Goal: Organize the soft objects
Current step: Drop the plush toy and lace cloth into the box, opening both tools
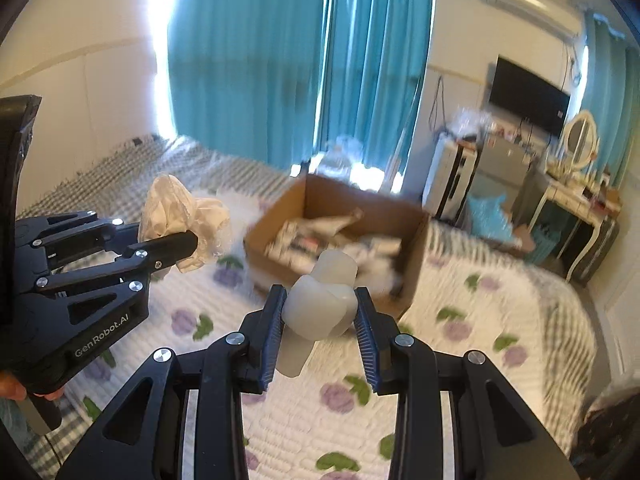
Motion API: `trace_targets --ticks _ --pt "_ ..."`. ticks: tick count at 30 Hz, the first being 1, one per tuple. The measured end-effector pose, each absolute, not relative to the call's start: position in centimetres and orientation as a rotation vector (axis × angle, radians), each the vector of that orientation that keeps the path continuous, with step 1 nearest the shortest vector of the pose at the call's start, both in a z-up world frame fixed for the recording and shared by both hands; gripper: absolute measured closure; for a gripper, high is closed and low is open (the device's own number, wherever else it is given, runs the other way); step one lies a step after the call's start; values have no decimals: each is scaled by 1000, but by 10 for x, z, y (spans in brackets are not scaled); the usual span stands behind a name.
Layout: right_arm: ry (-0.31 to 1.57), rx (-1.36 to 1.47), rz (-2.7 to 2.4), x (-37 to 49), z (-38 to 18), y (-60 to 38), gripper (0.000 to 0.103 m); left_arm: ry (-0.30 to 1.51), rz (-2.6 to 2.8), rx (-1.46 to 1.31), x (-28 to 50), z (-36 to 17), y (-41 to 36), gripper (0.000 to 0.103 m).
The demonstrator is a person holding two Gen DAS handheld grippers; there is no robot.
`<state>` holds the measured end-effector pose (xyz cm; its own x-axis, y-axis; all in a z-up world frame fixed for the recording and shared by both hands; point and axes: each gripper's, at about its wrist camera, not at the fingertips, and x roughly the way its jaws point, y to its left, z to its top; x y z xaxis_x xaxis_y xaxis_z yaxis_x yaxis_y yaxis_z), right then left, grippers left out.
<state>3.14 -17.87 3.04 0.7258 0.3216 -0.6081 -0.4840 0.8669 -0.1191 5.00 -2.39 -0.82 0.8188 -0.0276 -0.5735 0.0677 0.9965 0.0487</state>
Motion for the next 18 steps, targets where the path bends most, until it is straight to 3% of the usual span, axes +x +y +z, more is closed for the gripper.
trace_targets --ticks 10,18 --pt "530 -294 438 72 83 -172 69 511 -71 65 83 41 -20 87" --pt "552 -274 406 136 71 -166 69 548 -90 82 142 24 -23 86"
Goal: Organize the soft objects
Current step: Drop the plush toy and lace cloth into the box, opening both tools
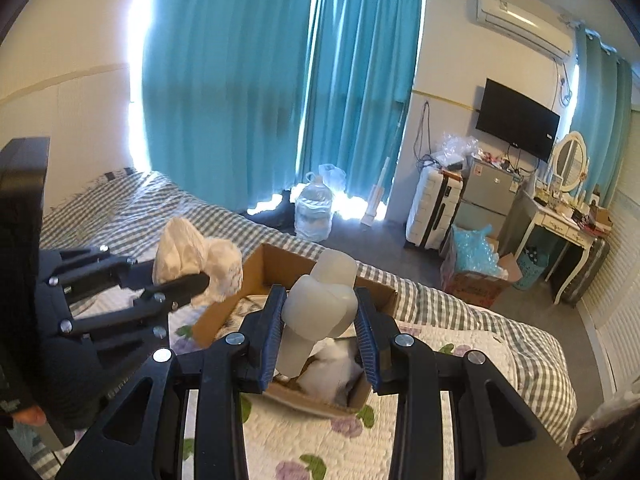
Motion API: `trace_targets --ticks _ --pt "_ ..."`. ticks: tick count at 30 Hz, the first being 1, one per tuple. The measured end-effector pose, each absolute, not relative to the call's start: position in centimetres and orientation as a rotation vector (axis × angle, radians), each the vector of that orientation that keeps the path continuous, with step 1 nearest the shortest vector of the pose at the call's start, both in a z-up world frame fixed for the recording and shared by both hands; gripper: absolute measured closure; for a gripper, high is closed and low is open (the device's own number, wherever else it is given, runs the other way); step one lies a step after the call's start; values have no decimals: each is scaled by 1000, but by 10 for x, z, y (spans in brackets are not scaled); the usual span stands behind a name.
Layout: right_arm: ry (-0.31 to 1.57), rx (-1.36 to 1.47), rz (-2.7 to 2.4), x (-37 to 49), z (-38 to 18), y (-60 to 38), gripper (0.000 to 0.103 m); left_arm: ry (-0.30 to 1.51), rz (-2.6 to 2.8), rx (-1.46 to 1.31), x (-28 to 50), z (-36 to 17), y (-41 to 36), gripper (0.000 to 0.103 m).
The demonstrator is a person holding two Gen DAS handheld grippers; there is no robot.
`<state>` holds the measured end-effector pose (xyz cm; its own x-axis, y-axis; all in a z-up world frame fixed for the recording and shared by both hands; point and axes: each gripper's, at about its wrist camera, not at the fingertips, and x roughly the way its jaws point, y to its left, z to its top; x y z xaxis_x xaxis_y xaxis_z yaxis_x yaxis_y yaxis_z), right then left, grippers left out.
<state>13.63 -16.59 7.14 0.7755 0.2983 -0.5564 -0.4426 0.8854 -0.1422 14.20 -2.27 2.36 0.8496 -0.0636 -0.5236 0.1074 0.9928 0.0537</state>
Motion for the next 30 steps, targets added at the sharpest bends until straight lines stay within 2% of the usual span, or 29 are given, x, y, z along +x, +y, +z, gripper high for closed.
trace_targets --ticks 4,10,11,12,13,14,16,20,22,23,24,25,30 --pt "580 -280 396 159 48 -163 69 592 -91 97 168 3 -27 80" --pt "643 -277 387 191 5 -167 69 623 -114 80 195 -30 -28 78" --pt "650 -272 387 194 -1 -168 69 627 -113 85 199 -34 -28 66" --pt "658 -265 388 199 -6 -169 69 632 -114 90 203 -39 -29 58" --pt "666 -261 392 205 -12 -169 69 636 -111 94 208 -42 -29 41" --pt "670 -261 394 210 -16 -168 69 636 -103 97 210 -44 -30 29" --pt "674 -266 393 221 -22 -167 69 618 -79 103 216 -48 -29 26" --pt "686 -262 392 241 -33 -164 68 577 -63 117 221 -50 -24 26" --pt "668 -249 404 246 -35 -162 65 574 -46 120 222 -51 -20 26" --pt "666 -241 411 249 -35 -161 53 573 -45 119 223 -51 -17 26" --pt "655 -234 399 252 -34 -161 29 569 -46 117 222 -51 -15 26" --pt "638 -223 372 252 -31 -161 23 565 -46 116 221 -51 -13 26" --pt "613 -172 363 244 -11 -166 22 541 -32 111 213 -43 1 26"
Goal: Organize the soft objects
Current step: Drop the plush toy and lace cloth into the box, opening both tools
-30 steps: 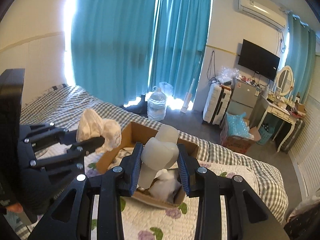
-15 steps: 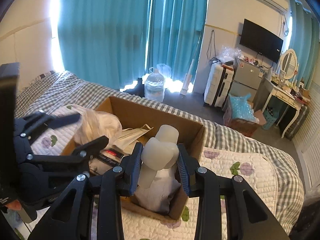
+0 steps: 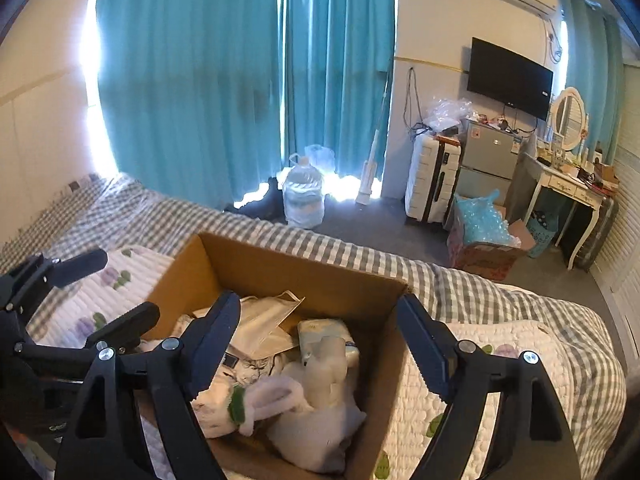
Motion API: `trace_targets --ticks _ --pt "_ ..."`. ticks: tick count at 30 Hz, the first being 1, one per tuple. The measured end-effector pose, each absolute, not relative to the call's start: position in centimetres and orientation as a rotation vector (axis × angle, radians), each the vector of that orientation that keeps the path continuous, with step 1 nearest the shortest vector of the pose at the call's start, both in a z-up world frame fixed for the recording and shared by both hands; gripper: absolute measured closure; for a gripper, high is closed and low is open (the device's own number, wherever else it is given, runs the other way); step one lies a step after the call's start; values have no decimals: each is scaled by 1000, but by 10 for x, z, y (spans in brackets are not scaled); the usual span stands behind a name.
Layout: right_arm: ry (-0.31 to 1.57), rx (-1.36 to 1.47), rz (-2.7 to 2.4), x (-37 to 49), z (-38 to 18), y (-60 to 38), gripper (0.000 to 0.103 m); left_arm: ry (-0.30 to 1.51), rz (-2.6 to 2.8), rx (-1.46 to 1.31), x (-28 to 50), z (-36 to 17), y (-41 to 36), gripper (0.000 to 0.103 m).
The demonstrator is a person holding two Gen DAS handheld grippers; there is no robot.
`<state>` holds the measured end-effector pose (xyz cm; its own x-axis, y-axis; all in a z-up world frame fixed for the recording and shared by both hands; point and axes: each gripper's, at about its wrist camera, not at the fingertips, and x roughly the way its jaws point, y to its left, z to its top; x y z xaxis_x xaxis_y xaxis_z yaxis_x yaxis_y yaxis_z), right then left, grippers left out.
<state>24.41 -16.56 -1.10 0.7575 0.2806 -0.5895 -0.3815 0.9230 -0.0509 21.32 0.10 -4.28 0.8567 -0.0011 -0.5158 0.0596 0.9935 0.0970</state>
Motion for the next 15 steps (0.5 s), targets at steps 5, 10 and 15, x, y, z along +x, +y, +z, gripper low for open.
trace_targets --ticks 5,10,15 --pt "575 -190 335 215 24 -175 22 513 -29 102 193 -24 0 26" --pt "488 -195 311 164 85 -186 22 435 -39 111 151 19 -5 26" --pt "375 -196 301 100 142 -195 5 318 -41 121 101 73 -4 3"
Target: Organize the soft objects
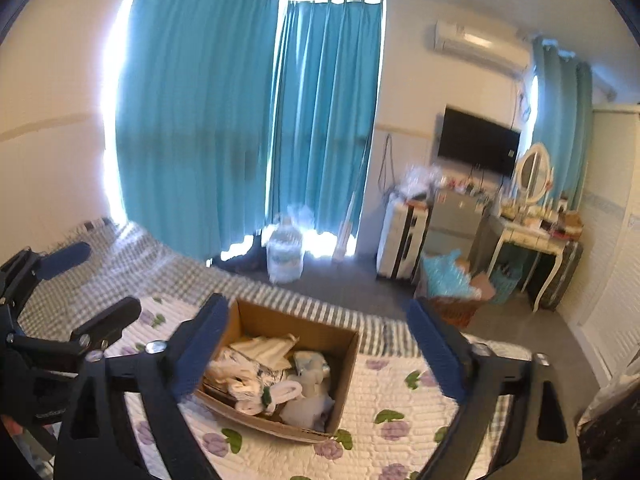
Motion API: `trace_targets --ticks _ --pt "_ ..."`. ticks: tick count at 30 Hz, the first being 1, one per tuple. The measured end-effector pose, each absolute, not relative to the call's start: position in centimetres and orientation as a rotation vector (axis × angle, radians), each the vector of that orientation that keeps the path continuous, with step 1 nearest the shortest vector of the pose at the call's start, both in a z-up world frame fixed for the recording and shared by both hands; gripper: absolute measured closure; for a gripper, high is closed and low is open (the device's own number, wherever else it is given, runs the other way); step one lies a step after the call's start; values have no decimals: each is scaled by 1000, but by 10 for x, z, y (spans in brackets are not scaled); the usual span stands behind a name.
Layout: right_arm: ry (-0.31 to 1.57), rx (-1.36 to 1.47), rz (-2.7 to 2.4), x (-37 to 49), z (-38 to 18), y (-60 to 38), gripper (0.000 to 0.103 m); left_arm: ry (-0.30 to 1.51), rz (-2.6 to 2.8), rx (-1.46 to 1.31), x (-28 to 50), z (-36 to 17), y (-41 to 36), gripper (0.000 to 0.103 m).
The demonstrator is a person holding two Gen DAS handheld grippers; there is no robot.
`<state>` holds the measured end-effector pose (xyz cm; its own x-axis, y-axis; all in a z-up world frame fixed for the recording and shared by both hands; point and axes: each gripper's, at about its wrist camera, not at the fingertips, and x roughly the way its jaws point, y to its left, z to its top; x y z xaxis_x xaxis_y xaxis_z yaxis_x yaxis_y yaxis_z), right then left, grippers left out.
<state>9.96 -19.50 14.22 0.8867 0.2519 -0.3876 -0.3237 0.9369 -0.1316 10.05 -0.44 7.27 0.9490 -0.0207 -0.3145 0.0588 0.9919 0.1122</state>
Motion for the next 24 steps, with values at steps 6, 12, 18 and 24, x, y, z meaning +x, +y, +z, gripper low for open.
trace_targets --ticks 6,12,18,24 --pt "273 -157 275 33 175 -209 0 164 -50 109 29 116 3 0" --pt "190 -121 268 -17 165 -220 0 90 -5 112 -10 117 7 0" --pt "255 -54 297 -25 102 -225 0 111 17 55 -22 70 14 0" --pt "275 -44 254 6 36 -222 0 196 58 48 -7 8 19 0"
